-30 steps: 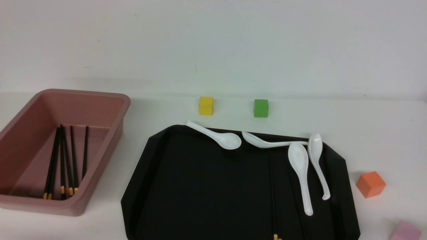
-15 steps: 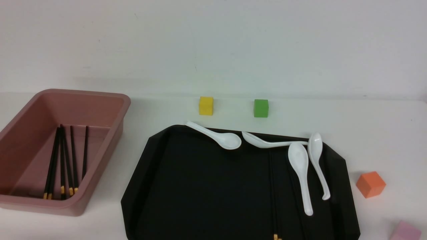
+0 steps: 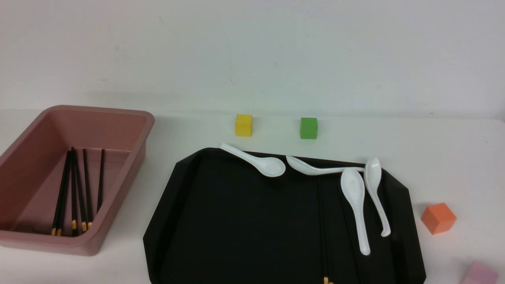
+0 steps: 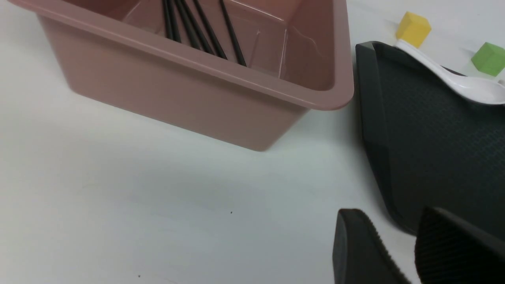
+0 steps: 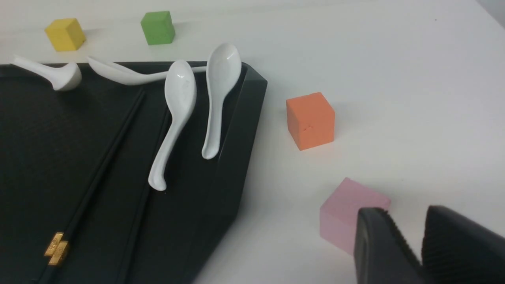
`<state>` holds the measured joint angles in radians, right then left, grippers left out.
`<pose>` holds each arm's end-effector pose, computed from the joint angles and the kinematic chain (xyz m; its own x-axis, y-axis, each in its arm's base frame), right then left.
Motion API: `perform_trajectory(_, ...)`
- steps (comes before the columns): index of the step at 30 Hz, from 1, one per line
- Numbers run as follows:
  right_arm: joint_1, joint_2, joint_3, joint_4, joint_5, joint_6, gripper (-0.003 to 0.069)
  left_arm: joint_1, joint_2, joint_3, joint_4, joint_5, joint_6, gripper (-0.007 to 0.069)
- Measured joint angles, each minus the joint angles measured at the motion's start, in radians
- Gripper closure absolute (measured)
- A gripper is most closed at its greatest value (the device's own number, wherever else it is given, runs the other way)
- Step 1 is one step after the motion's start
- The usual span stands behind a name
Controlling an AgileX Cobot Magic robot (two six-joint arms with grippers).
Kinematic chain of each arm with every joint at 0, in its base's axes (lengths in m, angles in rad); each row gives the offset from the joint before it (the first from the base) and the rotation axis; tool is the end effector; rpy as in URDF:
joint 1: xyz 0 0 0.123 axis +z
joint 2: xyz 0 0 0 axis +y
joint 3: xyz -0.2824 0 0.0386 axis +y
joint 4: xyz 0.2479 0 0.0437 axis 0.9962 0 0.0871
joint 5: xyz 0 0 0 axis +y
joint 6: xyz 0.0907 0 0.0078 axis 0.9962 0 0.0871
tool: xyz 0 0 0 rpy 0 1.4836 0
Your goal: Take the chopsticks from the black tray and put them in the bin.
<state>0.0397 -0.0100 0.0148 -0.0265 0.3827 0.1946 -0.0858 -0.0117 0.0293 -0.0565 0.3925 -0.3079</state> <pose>0.0523 0.0012 0.1742 -0.2963 0.1576 -0.9420 0.0202 0.9871 0.1587 0.0517 -0.0064 0.1687 -0.3328 -0.3250 -0.8852 -0.0119 0.9401 -0.3406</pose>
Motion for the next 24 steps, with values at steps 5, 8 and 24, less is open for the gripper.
perform_trajectory(5,0.000,0.000,0.000,0.000,0.000,0.000,0.0456,0.000,0.000,0.000,0.000,0.000,0.000,0.0388)
perform_trajectory(8,0.000,0.000,0.000,0.000,0.000,0.000,0.0453,0.000,0.000,0.000,0.000,0.000,0.000,0.0386)
perform_trajectory(24,0.000,0.000,0.000,0.000,0.000,0.000,0.0429,0.000,0.000,0.000,0.000,0.000,0.000,0.0386)
